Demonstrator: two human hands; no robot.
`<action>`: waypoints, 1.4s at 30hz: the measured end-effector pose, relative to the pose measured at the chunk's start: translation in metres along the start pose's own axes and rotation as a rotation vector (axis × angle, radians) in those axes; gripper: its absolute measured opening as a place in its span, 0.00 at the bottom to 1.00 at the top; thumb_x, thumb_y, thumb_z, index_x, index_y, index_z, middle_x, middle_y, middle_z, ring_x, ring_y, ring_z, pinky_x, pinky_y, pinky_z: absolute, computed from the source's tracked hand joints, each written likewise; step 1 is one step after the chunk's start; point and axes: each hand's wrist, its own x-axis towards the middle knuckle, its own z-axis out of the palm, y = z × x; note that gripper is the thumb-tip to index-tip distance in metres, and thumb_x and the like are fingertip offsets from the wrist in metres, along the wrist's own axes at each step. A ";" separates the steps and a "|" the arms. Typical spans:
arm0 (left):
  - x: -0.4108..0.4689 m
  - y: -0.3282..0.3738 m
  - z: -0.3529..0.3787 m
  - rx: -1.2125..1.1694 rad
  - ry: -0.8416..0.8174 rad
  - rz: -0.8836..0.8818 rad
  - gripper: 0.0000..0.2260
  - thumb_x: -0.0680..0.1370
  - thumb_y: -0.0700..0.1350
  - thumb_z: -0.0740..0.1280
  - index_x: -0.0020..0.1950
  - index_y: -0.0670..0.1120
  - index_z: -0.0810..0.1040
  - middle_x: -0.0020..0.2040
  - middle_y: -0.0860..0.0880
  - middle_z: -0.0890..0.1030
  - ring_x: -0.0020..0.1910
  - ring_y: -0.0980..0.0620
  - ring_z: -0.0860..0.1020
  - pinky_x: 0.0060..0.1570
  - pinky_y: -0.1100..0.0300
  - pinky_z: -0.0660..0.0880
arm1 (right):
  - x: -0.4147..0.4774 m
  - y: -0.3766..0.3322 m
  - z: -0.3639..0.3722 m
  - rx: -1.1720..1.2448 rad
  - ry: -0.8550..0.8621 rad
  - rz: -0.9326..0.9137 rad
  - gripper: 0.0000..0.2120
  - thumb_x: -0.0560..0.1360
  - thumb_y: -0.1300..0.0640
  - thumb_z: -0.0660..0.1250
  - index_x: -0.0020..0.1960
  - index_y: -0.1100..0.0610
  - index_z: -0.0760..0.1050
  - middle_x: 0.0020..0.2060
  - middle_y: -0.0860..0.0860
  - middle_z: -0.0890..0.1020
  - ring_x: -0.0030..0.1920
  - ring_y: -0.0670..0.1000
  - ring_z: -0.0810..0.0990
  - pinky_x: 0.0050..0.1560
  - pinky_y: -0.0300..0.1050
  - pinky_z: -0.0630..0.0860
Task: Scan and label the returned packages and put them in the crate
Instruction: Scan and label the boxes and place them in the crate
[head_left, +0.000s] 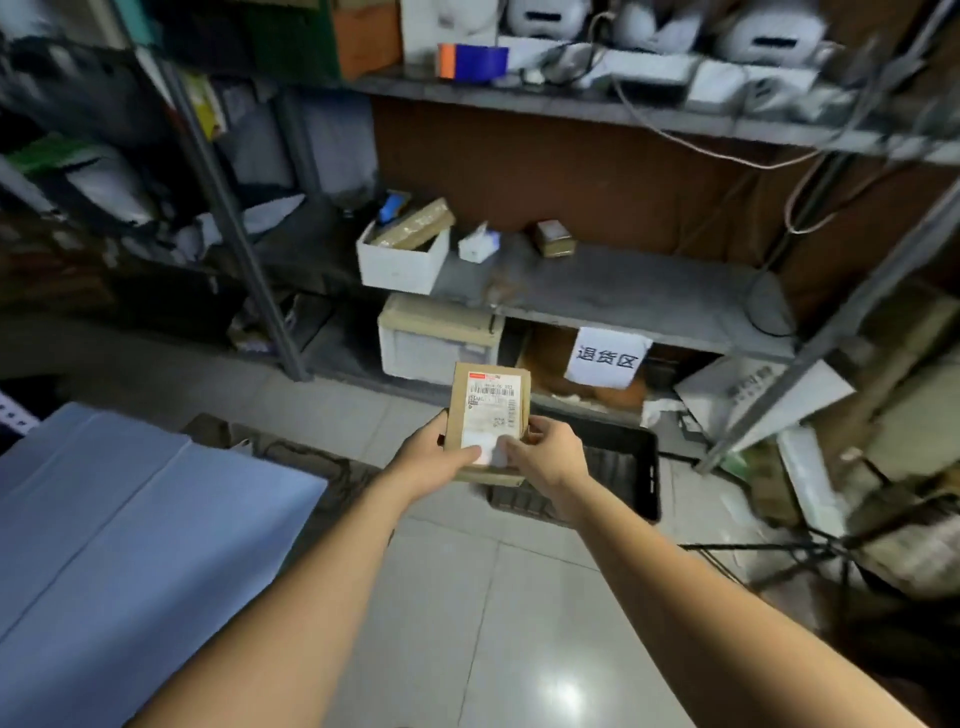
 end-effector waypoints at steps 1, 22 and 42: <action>0.002 0.013 0.020 0.018 -0.037 0.015 0.26 0.77 0.48 0.70 0.73 0.60 0.68 0.66 0.57 0.78 0.63 0.51 0.77 0.66 0.47 0.74 | -0.005 0.011 -0.023 0.002 0.036 0.001 0.19 0.75 0.53 0.73 0.66 0.51 0.76 0.60 0.46 0.83 0.49 0.44 0.84 0.40 0.37 0.83; -0.068 0.215 0.460 0.477 -0.810 0.554 0.28 0.76 0.49 0.71 0.75 0.56 0.68 0.68 0.54 0.77 0.62 0.54 0.76 0.56 0.59 0.71 | -0.225 0.237 -0.366 0.233 0.905 0.403 0.18 0.76 0.49 0.70 0.65 0.51 0.78 0.58 0.49 0.84 0.54 0.51 0.83 0.54 0.52 0.82; -0.247 0.247 0.723 0.582 -1.332 0.867 0.25 0.75 0.49 0.70 0.71 0.57 0.71 0.64 0.57 0.80 0.58 0.55 0.79 0.60 0.53 0.76 | -0.440 0.386 -0.471 0.459 1.396 0.688 0.14 0.75 0.52 0.70 0.61 0.46 0.80 0.57 0.43 0.84 0.54 0.48 0.83 0.56 0.53 0.82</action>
